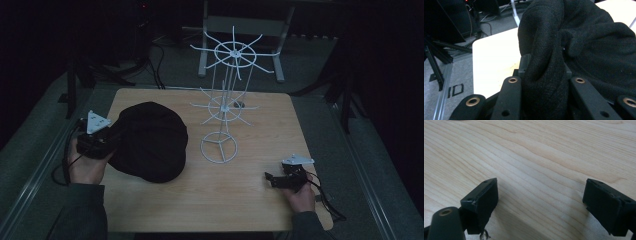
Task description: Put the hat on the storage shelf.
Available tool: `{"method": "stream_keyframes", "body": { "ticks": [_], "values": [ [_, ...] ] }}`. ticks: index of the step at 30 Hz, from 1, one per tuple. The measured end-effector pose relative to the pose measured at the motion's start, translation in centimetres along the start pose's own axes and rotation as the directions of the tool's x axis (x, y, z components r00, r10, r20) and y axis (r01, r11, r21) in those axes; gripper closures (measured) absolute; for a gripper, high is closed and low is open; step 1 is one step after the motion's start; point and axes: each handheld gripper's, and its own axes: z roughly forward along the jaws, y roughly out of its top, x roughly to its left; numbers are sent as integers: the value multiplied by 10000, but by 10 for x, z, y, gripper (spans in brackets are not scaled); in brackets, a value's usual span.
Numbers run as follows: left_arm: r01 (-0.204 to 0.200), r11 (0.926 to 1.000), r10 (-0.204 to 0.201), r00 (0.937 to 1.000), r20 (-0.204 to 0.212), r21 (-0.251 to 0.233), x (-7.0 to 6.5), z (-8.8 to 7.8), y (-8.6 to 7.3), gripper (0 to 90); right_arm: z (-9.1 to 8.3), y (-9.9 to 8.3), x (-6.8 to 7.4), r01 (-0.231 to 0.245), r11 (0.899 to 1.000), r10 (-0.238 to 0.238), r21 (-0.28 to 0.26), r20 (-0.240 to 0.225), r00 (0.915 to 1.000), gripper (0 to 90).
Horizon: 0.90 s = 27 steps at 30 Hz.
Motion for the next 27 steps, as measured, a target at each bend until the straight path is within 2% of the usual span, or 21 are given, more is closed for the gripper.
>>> {"method": "stream_keyframes", "body": {
  "ticks": [8, 27],
  "values": [
    [-51, 9996, 54, 10000, 84, -282, 1, -5, 7, 741, 0, 0, 0, -6, 10000, 6, -1, -1, 10000, 128],
    [22, 9955, 45, 9975, 708, -943, 11, -20, 20, 739, 0, 0, 0, 11, 10000, -11, -7, 2, 10000, 128]
  ]
}}
